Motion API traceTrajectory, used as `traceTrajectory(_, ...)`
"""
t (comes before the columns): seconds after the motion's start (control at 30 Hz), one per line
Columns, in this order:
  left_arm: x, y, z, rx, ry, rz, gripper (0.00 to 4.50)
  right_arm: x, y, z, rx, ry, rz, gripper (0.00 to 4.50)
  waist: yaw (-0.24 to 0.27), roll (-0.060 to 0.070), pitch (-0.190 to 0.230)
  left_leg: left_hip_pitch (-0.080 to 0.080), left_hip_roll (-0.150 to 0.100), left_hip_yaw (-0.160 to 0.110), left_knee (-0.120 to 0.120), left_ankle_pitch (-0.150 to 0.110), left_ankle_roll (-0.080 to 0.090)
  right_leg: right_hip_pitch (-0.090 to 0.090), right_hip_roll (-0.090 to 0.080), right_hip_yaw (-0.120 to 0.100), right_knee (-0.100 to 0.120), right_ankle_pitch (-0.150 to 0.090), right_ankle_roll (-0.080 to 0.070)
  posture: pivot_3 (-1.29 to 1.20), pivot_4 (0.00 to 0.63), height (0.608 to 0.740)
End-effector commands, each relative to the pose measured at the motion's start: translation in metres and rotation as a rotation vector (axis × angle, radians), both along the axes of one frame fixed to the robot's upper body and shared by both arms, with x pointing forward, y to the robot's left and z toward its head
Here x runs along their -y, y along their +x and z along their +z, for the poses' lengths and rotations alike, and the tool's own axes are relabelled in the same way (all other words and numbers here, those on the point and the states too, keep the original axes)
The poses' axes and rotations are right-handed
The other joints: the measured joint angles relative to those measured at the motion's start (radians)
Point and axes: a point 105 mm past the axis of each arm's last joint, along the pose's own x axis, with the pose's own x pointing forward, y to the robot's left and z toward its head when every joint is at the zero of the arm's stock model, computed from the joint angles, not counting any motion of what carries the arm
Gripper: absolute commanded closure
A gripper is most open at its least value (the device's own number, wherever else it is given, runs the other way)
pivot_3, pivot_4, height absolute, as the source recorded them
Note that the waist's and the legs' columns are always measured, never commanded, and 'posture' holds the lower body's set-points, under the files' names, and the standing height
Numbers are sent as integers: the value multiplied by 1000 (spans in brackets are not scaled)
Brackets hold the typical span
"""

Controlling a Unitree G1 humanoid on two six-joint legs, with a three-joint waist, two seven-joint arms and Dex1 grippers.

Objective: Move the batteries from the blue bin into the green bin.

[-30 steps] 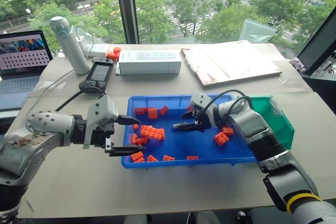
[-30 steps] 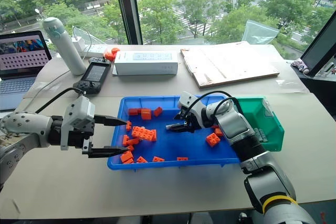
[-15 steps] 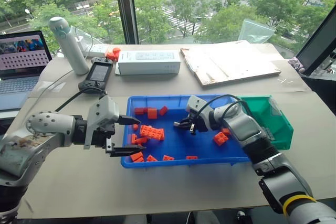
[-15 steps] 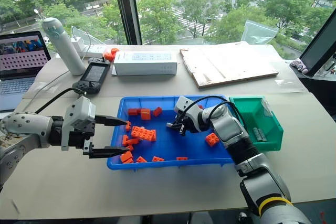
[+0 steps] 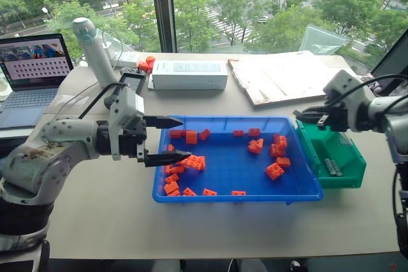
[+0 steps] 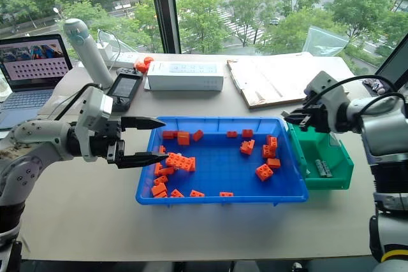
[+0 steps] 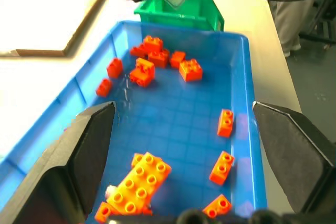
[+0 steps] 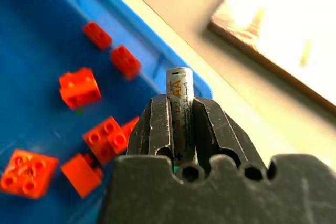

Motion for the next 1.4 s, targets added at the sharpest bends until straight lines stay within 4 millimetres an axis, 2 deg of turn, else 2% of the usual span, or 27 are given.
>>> traceTrajectory(0.03, 3, -1, 15, 24, -59, -21, 0, 15, -19, 2, -24, -17, -29, 4245, -7, 0, 0, 0, 0, 0, 0, 0, 0, 0, 0, 0, 0, 0, 0, 0, 150, 730)
traceTrajectory(0.17, 3, 1, 11, 18, -46, -16, 0, 20, -23, -12, -31, -31, -76, 4245, -23, 0, 0, 1, 0, 0, 0, 1, -1, 0, 0, 1, 1, 0, 0, 0, 150, 730)
traceTrajectory(0.23, 2, 2, 8, 14, -29, -8, 0, 22, -24, -20, -45, -51, -90, 3239, -22, 0, 0, 2, 0, 0, 1, 1, -1, 1, 0, 1, 2, 0, 0, 0, 150, 730)
traceTrajectory(0.27, 2, 2, 7, 13, -19, -4, 0, 21, -23, -22, -46, -55, -92, 3021, -20, 0, 0, 2, 0, 0, 1, 1, -1, 1, 0, 1, 2, 0, 0, 0, 150, 730)
traceTrajectory(0.3, 1, 3, 5, 12, -7, 2, 0, 20, -22, -21, -41, -57, -91, 2576, -19, 0, 0, 2, 0, -1, 2, 1, -1, 1, 0, 1, 1, 0, 0, 0, 150, 730)
traceTrajectory(0.43, -7, 6, -2, -5, 38, 50, 0, 7, -10, -5, 41, -59, -59, 1310, -17, 0, 0, 2, 0, -1, 2, 1, -1, 1, 0, 1, 1, 0, 0, 0, 150, 730)
traceTrajectory(0.47, -14, 10, -5, -18, 58, 94, 0, -7, -5, 4, 76, -32, -10, 993, -18, 0, 0, 1, 0, 0, 2, 1, -1, 0, 0, 1, 1, 1, 0, 0, 150, 730)
traceTrajectory(0.57, -36, 17, -16, -45, 130, 201, 0, -62, -2, 24, 137, 52, 207, 993, -31, 0, 0, 1, 0, 0, 1, 1, -1, 0, 0, 1, 1, 0, 0, 0, 150, 730)
traceTrajectory(0.63, -47, 14, -21, -59, 172, 226, 0, -102, -9, 25, 109, 109, 363, 993, -34, 1, 0, 1, 1, -1, 0, 1, -1, -1, 1, 1, 1, 0, -1, 0, 150, 730)
traceTrajectory(0.77, -68, 0, -27, -85, 239, 256, 0, -163, -20, 7, 42, 167, 562, 993, -29, 0, 0, 0, 2, -1, -2, 1, -2, -2, 2, 0, 1, 0, -1, 0, 150, 730)
traceTrajectory(0.9, -88, -16, -34, -115, 321, 284, 0, -218, -24, -28, -1, 180, 666, 993, -22, 0, 1, -1, 3, 0, -1, 1, -1, -2, 2, -1, 0, 0, -1, 0, 150, 730)
traceTrajectory(1.03, -91, -28, -33, -112, 333, 273, 0, -245, -28, -46, -30, 200, 707, 993, -12, 0, 1, -1, 5, 0, 0, -3, -9, -6, 2, -2, 0, 1, -3, 0, 150, 730)
traceTrajectory(1.2, -90, -37, -37, -116, 338, 275, 0, -261, -26, -65, -55, 170, 719, 993, -9, 0, 0, 0, 8, 0, 1, -3, -11, -6, 6, -3, 0, 3, -5, 0, 150, 730)
traceTrajectory(1.4, -87, -37, -38, -134, 328, 297, 0, -274, -22, -86, -85, 166, 716, 993, -17, 0, 0, -1, 15, 1, -2, 0, -16, -6, 13, -2, 1, 5, -11, 0, 150, 730)
